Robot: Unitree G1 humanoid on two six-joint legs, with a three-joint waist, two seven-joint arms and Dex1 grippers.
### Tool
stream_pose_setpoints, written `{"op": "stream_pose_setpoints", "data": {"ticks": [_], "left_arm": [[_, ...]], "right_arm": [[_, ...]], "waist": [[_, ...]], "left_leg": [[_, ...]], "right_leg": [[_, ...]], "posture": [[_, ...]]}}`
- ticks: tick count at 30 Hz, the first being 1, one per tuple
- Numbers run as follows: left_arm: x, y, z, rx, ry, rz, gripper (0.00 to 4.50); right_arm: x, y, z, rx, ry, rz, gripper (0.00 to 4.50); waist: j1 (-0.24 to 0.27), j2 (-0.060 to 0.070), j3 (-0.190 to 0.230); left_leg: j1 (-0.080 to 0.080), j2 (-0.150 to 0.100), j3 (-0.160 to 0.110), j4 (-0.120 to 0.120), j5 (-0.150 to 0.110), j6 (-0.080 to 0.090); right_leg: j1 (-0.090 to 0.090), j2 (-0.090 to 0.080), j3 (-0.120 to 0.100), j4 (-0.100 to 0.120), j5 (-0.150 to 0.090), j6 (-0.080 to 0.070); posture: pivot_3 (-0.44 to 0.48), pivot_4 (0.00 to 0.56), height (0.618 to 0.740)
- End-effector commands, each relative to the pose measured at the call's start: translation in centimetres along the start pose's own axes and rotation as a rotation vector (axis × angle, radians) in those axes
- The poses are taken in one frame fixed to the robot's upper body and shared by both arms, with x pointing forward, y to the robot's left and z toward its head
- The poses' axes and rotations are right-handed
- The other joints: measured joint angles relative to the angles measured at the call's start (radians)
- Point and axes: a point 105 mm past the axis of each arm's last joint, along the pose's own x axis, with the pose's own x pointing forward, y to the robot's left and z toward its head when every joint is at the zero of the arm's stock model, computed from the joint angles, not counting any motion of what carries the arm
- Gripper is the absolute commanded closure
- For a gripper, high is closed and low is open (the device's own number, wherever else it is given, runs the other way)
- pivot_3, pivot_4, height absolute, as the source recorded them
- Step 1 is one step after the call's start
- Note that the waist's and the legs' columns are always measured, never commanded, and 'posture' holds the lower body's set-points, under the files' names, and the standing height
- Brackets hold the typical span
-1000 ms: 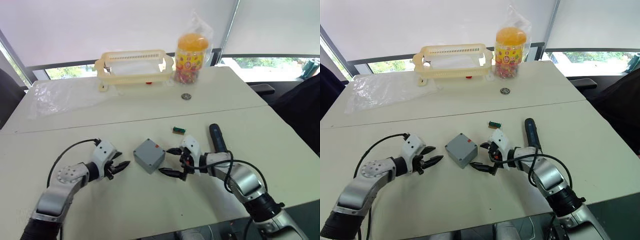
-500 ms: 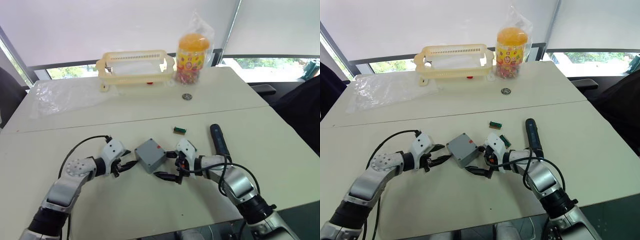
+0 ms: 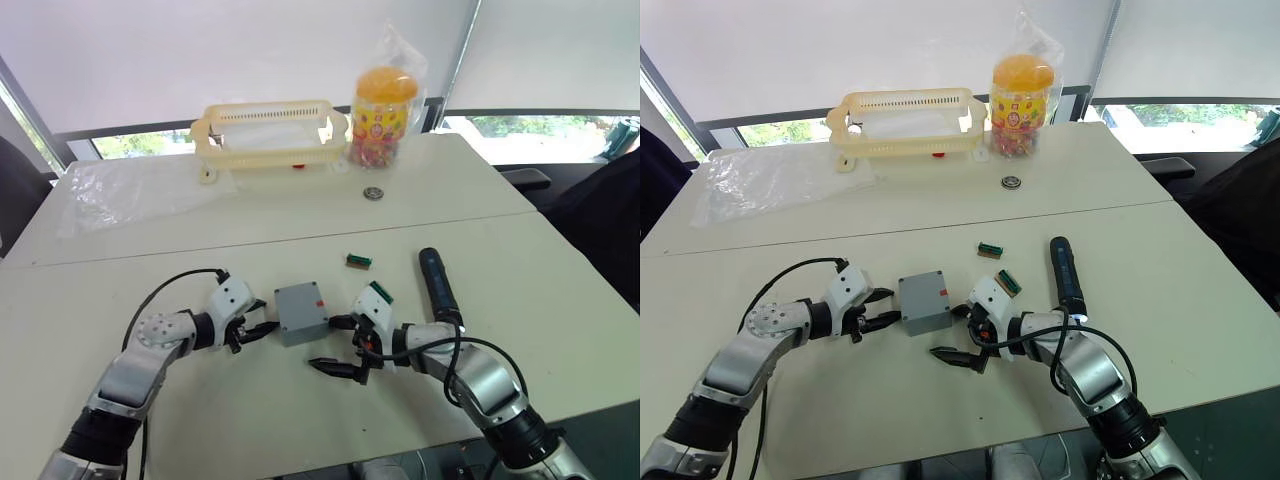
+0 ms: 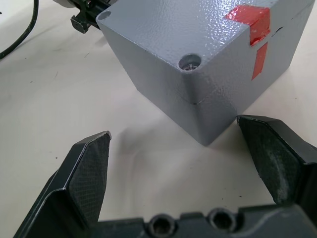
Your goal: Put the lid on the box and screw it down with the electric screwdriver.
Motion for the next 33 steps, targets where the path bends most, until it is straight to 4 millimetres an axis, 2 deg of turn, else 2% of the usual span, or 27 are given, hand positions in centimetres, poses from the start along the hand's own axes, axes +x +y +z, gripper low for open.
{"op": "stream_pose_setpoints", "data": {"ticks": [1,15,20,22,23,25,29,31,33], "left_arm": [[0.5,-0.6,0.5,0.021,-0.021,-0.021,1.93],[0.3,-0.1,0.1,0.030,-0.008,0.003,1.93],[-0.2,0.0,0.4,0.001,-0.021,0.007,1.93],[-1.4,0.8,0.5,-0.022,-0.020,0.027,1.93],[-2.3,1.3,0.8,-0.036,-0.024,0.032,1.93],[-4.1,2.2,2.1,-0.070,-0.047,0.032,1.93],[-6.2,2.4,5.4,-0.118,-0.108,-0.016,1.93],[-6.7,2.0,7.3,-0.132,-0.145,-0.046,1.93],[-7.0,1.2,8.7,-0.139,-0.170,-0.079,1.93]], "right_arm": [[0.1,1.2,1.4,-0.025,-0.051,0.041,0.04],[0.6,2.7,1.6,0.037,-0.074,0.082,0.04],[0.2,1.8,1.6,0.013,-0.071,0.035,0.04],[-1.0,0.7,2.0,-0.025,-0.071,-0.007,0.04],[-1.9,0.1,2.5,-0.050,-0.073,-0.026,0.04],[-3.9,-0.4,4.7,-0.041,-0.143,-0.020,0.04],[-7.0,-0.8,8.1,-0.018,-0.222,0.022,0.04],[-8.2,-2.1,9.4,-0.030,-0.235,-0.007,0.04],[-8.8,-4.3,10.7,-0.037,-0.265,-0.074,0.04]], "waist": [[0.000,0.000,0.000],[0.000,0.000,0.000],[-0.002,0.000,0.000],[-0.003,0.000,0.000],[-0.003,0.000,0.000],[-0.003,-0.001,0.001],[-0.002,-0.001,0.001],[-0.001,-0.002,0.002],[-0.003,-0.002,0.002]], "left_leg": [[0.000,0.000,0.000,0.000,0.000,0.000],[0.000,0.000,0.000,0.000,0.000,0.000],[0.000,0.000,0.000,0.000,0.000,0.000],[0.000,0.000,0.000,0.000,0.000,0.000],[0.000,0.000,0.000,0.000,0.000,0.000],[0.000,0.000,0.000,0.000,0.000,0.000],[0.000,0.001,0.000,0.000,0.000,0.000],[0.000,0.001,-0.001,0.000,0.000,0.000],[0.000,0.000,-0.001,0.000,0.000,0.000]], "right_leg": [[0.000,0.000,0.000,0.000,0.000,0.000],[0.000,0.000,0.000,0.000,0.000,0.000],[0.000,0.000,0.000,0.000,0.000,0.000],[0.000,0.000,0.000,0.000,0.000,0.000],[0.000,0.000,0.000,0.000,0.000,0.000],[-0.001,0.000,0.000,0.000,0.000,0.000],[-0.001,0.000,0.000,0.001,0.000,0.000],[0.000,0.000,-0.001,0.001,0.000,0.000],[0.000,0.000,-0.001,0.000,0.000,0.000]], "posture": [[0.000,0.150,0.740],[0.000,0.150,0.740],[0.000,0.150,0.740],[0.000,0.150,0.740],[0.000,0.150,0.740],[0.000,0.150,0.740],[0.000,0.150,0.740],[0.000,0.150,0.740],[0.000,0.150,0.740]]}}
